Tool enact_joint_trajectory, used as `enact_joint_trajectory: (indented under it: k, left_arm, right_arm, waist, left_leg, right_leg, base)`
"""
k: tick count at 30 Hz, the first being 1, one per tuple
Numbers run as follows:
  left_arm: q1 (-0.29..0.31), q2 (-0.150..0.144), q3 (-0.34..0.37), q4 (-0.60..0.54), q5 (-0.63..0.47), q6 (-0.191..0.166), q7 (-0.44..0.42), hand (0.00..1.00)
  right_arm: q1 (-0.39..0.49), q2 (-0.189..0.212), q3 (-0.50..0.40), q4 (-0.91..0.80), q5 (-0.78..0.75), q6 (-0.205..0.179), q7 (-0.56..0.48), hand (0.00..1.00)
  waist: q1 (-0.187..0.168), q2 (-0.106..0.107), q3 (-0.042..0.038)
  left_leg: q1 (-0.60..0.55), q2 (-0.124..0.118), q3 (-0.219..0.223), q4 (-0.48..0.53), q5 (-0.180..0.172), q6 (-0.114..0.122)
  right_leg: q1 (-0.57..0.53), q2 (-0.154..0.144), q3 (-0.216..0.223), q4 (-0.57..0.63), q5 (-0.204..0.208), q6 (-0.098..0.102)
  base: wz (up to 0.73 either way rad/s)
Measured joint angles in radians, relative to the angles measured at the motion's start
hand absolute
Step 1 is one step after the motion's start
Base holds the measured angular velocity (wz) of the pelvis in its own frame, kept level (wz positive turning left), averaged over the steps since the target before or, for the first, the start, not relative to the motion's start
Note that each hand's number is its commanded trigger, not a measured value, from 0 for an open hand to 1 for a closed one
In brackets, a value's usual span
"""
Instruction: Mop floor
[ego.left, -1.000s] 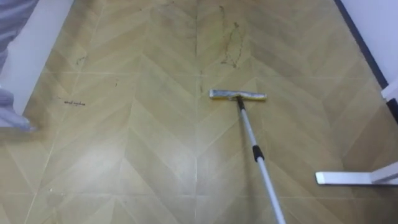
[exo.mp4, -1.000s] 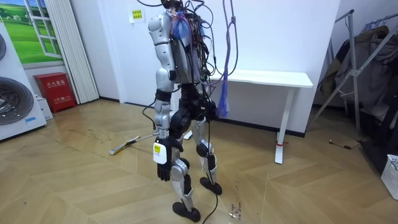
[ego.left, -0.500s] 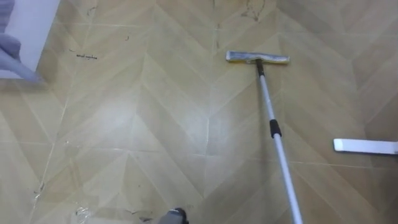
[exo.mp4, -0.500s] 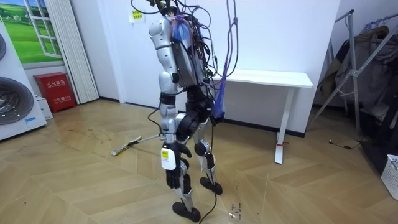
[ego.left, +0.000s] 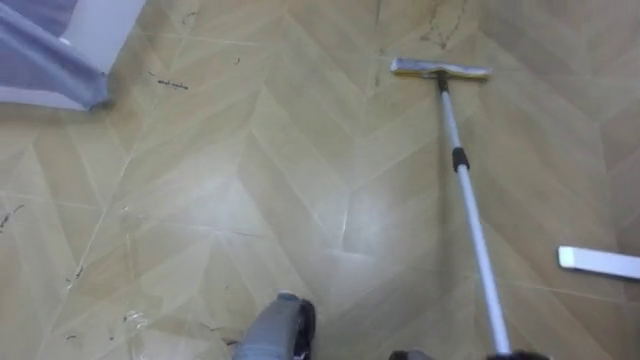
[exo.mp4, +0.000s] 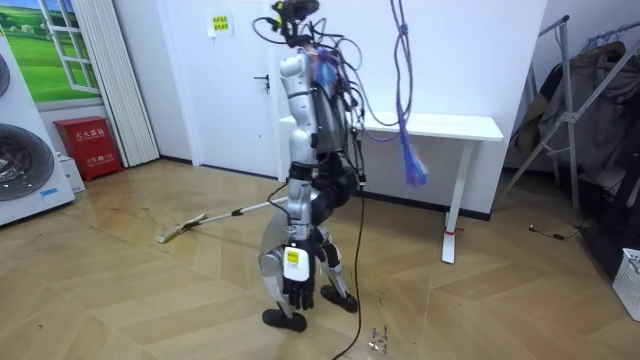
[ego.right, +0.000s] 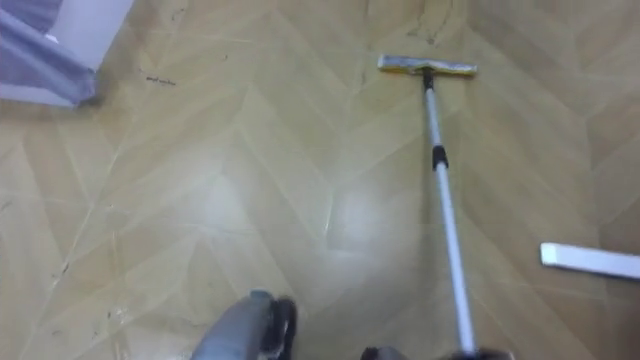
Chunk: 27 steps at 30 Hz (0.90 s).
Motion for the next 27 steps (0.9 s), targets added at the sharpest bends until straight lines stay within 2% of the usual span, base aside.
enact_joint_trajectory:
  k: [1,2,3,4,5,6,7,8,9,10,11,12,13,14,15,16,17,18,19,20,21,22,23,24,25,26,27]
  left_arm:
    - [-0.003,0.0,0.001,-0.003,0.0,-0.001,-0.002,0.0]
    - [-0.008,0.0,0.001,-0.005,0.001,-0.001,-0.004,0.0]
    - [-0.012,-0.001,0.001,-0.003,0.002,0.0,-0.004,0.0]
    - [-0.017,-0.002,0.001,-0.005,0.002,0.001,-0.004,0.0]
    - [-0.02,-0.004,0.002,-0.014,0.002,-0.002,-0.002,0.0]
    - [-0.023,-0.006,0.018,-0.023,0.005,-0.005,0.005,0.0]
    - [-0.024,-0.007,0.022,-0.027,0.011,-0.006,0.011,0.0]
    - [-0.024,-0.011,0.021,-0.03,0.026,-0.012,0.024,0.0]
    - [-0.024,-0.016,0.021,-0.028,0.048,-0.012,0.027,0.0]
    - [-0.023,-0.019,0.022,-0.028,0.054,-0.012,0.027,0.0]
    - [-0.016,-0.021,0.021,-0.032,0.057,-0.011,0.027,0.0]
    - [-0.007,-0.021,0.019,-0.037,0.057,-0.008,0.027,0.0]
    - [-0.004,-0.023,0.019,-0.038,0.057,-0.006,0.027,0.0]
    - [0.002,-0.034,0.021,-0.041,0.057,0.005,0.028,0.0]
    - [0.012,-0.041,0.021,-0.044,0.056,0.011,0.028,0.0]
    - [0.015,-0.045,0.021,-0.043,0.049,0.011,0.03,0.0]
    - [0.016,-0.049,0.02,-0.043,0.031,0.011,0.032,0.0]
    - [0.016,-0.051,0.019,-0.043,0.007,0.01,0.036,0.0]
    - [0.014,-0.051,0.019,-0.043,-0.002,0.01,0.038,0.0]
    - [0.012,-0.052,0.019,-0.042,-0.003,0.01,0.044,0.0]
    - [0.011,-0.053,0.019,-0.042,-0.003,0.01,0.052,0.0]
    - [0.011,-0.053,0.019,-0.042,-0.002,0.01,0.058,0.0]
    - [0.01,-0.053,0.018,-0.042,-0.004,0.01,0.072,0.0]
    - [0.007,-0.05,0.013,-0.049,-0.002,0.01,0.081,0.0]
    - [0.006,-0.048,0.013,-0.054,-0.001,0.01,0.082,0.0]
    - [0.006,-0.043,0.013,-0.068,-0.001,0.01,0.082,0.0]
    - [0.005,-0.037,0.013,-0.077,-0.001,0.009,0.082,0.0]
  right_arm:
    - [0.007,-0.005,0.0,0.001,0.009,-0.002,0.003,1.0]
    - [0.03,-0.017,0.0,0.002,0.012,-0.004,0.009,1.0]
    - [0.061,-0.036,0.001,0.009,0.021,-0.012,0.013,1.0]
    - [0.08,-0.047,0.001,0.013,0.02,-0.015,0.015,1.0]
    - [0.118,-0.064,0.001,0.033,0.005,-0.016,0.012,1.0]
    - [0.166,-0.072,0.002,0.04,-0.003,-0.016,-0.001,1.0]
    - [0.189,-0.073,0.003,0.04,-0.003,-0.016,-0.005,1.0]
    - [0.226,-0.072,0.004,0.04,-0.003,-0.016,-0.014,1.0]
    - [0.261,-0.067,0.004,0.04,-0.002,-0.016,-0.019,1.0]
    - [0.279,-0.063,0.002,0.04,-0.001,-0.016,-0.02,1.0]
    - [0.312,-0.049,0.001,0.04,0.005,-0.014,-0.023,1.0]
    - [0.342,-0.03,0.002,0.04,0.006,-0.013,-0.019,1.0]
    - [0.356,-0.021,0.002,0.04,0.006,-0.012,-0.018,1.0]
    - [0.379,-0.009,0.001,0.039,0.003,-0.011,-0.018,1.0]
    - [0.388,0.0,0.001,0.039,-0.007,-0.011,-0.018,1.0]
    - [0.385,0.003,0.001,0.038,-0.013,-0.011,-0.021,1.0]
    - [0.376,0.008,0.0,0.037,-0.02,-0.01,-0.026,1.0]
    - [0.361,0.013,0.001,0.038,-0.022,-0.001,-0.036,1.0]
    - [0.349,0.015,0.001,0.039,-0.022,0.008,-0.04,1.0]
    - [0.31,0.013,0.001,0.047,-0.023,0.026,-0.045,1.0]
    - [0.256,0.006,0.002,0.055,-0.027,0.038,-0.052,1.0]
    - [0.228,0.002,0.002,0.054,-0.031,0.044,-0.057,1.0]
    - [0.166,-0.009,0.002,0.055,-0.04,0.054,-0.066,1.0]
    - [0.098,-0.021,0.002,0.054,-0.036,0.054,-0.075,1.0]
    - [0.064,-0.027,0.002,0.053,-0.032,0.053,-0.078,1.0]
    - [0.011,-0.037,0.003,0.05,-0.029,0.049,-0.081,1.0]
    - [-0.036,-0.045,0.004,0.039,-0.02,0.045,-0.081,1.0]
  waist:
    - [0.0,0.002,-0.0011]
    - [-0.004,0.006,-0.0051]
    - [-0.011,0.015,-0.0037]
    - [-0.015,0.02,-0.0054]
    - [-0.022,0.036,-0.0094]
    - [-0.024,0.046,-0.0141]
    - [-0.023,0.052,-0.0162]
    - [-0.028,0.071,-0.0148]
    - [-0.046,0.082,-0.0143]
    - [-0.052,0.086,-0.014]
    - [-0.066,0.091,-0.0148]
    - [-0.074,0.093,-0.0162]
    - [-0.078,0.092,-0.0162]
    - [-0.081,0.099,-0.0204]
    - [-0.077,0.097,-0.0241]
    - [-0.073,0.097,-0.0231]
    - [-0.076,0.1,-0.0241]
    - [-0.081,0.095,-0.0211]
    - [-0.081,0.095,-0.0211]
    - [-0.077,0.084,-0.0155]
    - [-0.06,0.075,-0.0094]
    - [-0.052,0.073,-0.0078]
    - [-0.041,0.066,-0.0042]
    - [-0.036,0.055,0.0023]
    - [-0.033,0.051,0.005]
    - [-0.02,0.036,0.0124]
    - [0.0,0.027,0.0118]
  left_leg:
    - [0.008,-0.008,0.003,-0.013,-0.007,0.01]
    - [0.027,-0.02,0.007,-0.028,-0.029,0.025]
    - [0.036,-0.036,0.006,-0.018,-0.048,0.038]
    - [0.04,-0.045,0.006,-0.009,-0.061,0.045]
    - [0.052,-0.057,0.005,0.003,-0.092,0.059]
    - [0.071,-0.066,-0.001,0.004,-0.12,0.067]
    - [0.079,-0.066,-0.006,0.003,-0.133,0.069]
    - [0.097,-0.065,-0.022,0.0,-0.154,0.069]
    - [0.119,-0.065,-0.024,-0.013,-0.165,0.07]
    - [0.132,-0.065,-0.025,-0.021,-0.172,0.07]
    - [0.155,-0.063,-0.032,-0.028,-0.192,0.063]
    - [0.178,-0.062,-0.039,-0.028,-0.217,0.054]
    - [0.19,-0.06,-0.041,-0.023,-0.232,0.047]
    - [0.209,-0.05,-0.051,-0.008,-0.263,0.032]
    - [0.229,-0.034,-0.054,0.014,-0.287,0.006]
    - [0.231,-0.026,-0.056,0.026,-0.294,-0.005]
    - [0.246,-0.019,-0.069,0.051,-0.296,-0.01]
    - [0.261,-0.006,-0.074,0.077,-0.298,-0.015]
    - [0.265,-0.002,-0.076,0.098,-0.295,-0.02]
    - [0.265,0.01,-0.077,0.153,-0.285,-0.037]
    - [0.249,0.028,-0.082,0.221,-0.268,-0.062]
    - [0.237,0.034,-0.087,0.26,-0.254,-0.068]
    - [0.204,0.039,-0.093,0.33,-0.209,-0.069]
    - [0.168,0.038,-0.096,0.373,-0.186,-0.071]
    - [0.145,0.035,-0.095,0.379,-0.188,-0.072]
    - [0.096,0.026,-0.089,0.367,-0.189,-0.071]
    - [0.048,0.02,-0.08,0.318,-0.19,-0.071]
  right_leg:
    - [0.013,-0.002,-0.002,-0.024,0.008,0.008]
    - [0.034,-0.006,0.009,-0.051,0.016,0.018]
    - [0.025,-0.003,0.052,-0.012,0.04,0.03]
    - [0.007,-0.005,0.072,0.027,0.064,0.038]
    - [-0.037,-0.003,0.122,0.12,0.133,0.046]
    - [-0.082,0.014,0.179,0.199,0.198,0.053]
    - [-0.104,0.028,0.198,0.213,0.21,0.055]
    - [-0.156,0.047,0.213,0.215,0.204,0.055]
    - [-0.221,0.06,0.224,0.188,0.199,0.06]
    - [-0.25,0.061,0.225,0.154,0.2,0.06]
    - [-0.289,0.06,0.222,0.043,0.208,0.061]
    - [-0.313,0.055,0.224,-0.094,0.243,0.051]
    - [-0.326,0.052,0.225,-0.157,0.277,0.048]
    - [-0.326,0.055,0.22,-0.191,0.351,0.055]
    - [-0.304,0.07,0.206,-0.182,0.377,0.034]
    - [-0.293,0.077,0.194,-0.175,0.373,0.018]
    - [-0.273,0.088,0.182,-0.156,0.345,0.003]
    - [-0.247,0.093,0.166,-0.135,0.31,-0.011]
    - [-0.236,0.095,0.161,-0.122,0.292,-0.017]
    - [-0.221,0.104,0.157,-0.095,0.258,-0.027]
    - [-0.21,0.121,0.153,-0.079,0.234,-0.042]
    - [-0.207,0.13,0.154,-0.07,0.223,-0.048]
    - [-0.204,0.14,0.156,-0.056,0.204,-0.058]
    - [-0.205,0.146,0.161,-0.046,0.191,-0.064]
    - [-0.205,0.149,0.162,-0.044,0.187,-0.068]
    - [-0.202,0.15,0.163,-0.045,0.18,-0.074]
    - [-0.196,0.154,0.166,-0.05,0.176,-0.078]
  base:
    - [0.31]
    - [0.26]
    - [0.28]
    - [0.28]
    - [0.2]
    - [0.12]
    - [-0.05]
    - [-0.05]
    - [0.0]
    - [0.05]
    - [0.07]
    - [0.08]
    - [0.09]
    - [-0.1]
    - [-0.22]
    - [-0.26]
    - [0.0]
    - [0.12]
    - [0.18]
    - [-0.05]
    - [-0.16]
    - [-0.26]
    - [-0.15]
    - [-0.08]
    - [-0.04]
    - [-0.09]
    - [-0.11]
